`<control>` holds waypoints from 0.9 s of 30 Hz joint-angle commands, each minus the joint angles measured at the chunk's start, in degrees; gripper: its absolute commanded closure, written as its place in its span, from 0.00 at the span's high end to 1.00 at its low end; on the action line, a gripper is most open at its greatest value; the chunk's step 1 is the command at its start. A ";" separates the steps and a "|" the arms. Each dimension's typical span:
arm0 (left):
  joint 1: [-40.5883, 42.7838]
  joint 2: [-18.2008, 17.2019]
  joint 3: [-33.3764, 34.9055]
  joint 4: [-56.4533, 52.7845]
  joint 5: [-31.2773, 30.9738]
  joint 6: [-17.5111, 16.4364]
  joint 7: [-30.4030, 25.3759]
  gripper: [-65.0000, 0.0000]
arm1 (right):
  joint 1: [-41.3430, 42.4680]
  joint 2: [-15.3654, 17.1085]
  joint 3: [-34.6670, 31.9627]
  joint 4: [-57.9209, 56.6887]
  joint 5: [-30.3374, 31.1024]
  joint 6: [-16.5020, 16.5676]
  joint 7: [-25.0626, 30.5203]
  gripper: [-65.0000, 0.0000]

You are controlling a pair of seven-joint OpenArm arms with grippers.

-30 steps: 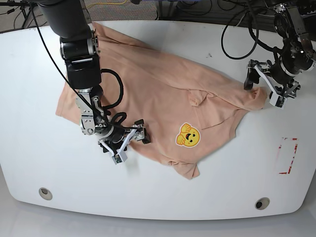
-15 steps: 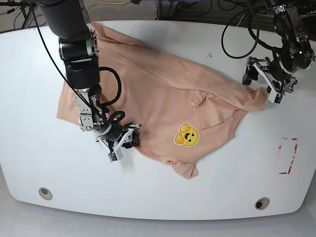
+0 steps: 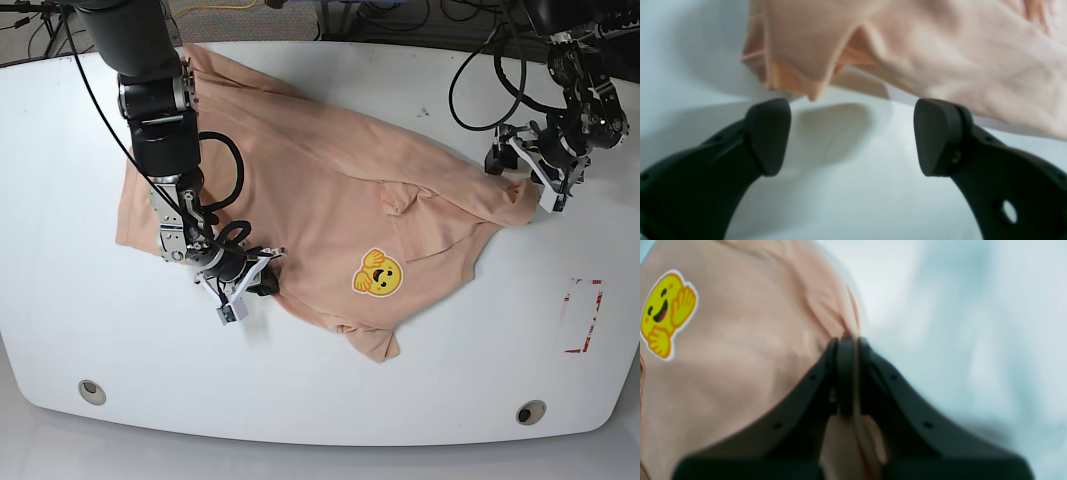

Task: Fold the T-shirt properly
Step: 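Slide the right gripper toward the smiley patch and grasp the shirt side, then grasp the shirt hem corner with the left gripper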

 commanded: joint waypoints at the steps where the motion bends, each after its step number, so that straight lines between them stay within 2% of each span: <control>1: -2.05 -0.28 -0.04 0.14 -1.06 -0.28 -0.96 0.81 | 1.00 0.65 -0.03 0.41 -0.90 0.26 -1.22 0.00; 6: -4.43 1.57 -0.04 -1.71 -1.06 -0.28 -0.87 0.81 | 1.00 0.65 -0.03 0.41 -0.90 0.35 -1.22 0.00; 21: -10.40 1.92 -0.04 -9.79 -0.89 -0.28 -0.96 0.79 | 1.00 0.65 -0.03 0.50 -0.90 0.35 -1.22 0.00; 24: -11.46 1.92 0.04 -12.43 -0.89 -0.28 -0.96 0.67 | 1.00 0.65 -0.03 1.03 -0.90 0.35 -1.22 0.00; 26: -12.16 1.92 0.04 -13.75 -0.89 -0.28 -1.05 0.56 | 0.65 0.65 -0.03 1.90 -0.90 0.35 -1.22 0.00; 27: -12.69 1.92 0.04 -14.72 -0.89 -0.28 -1.05 0.46 | 0.04 0.65 -0.03 2.61 -0.90 0.35 -1.22 0.00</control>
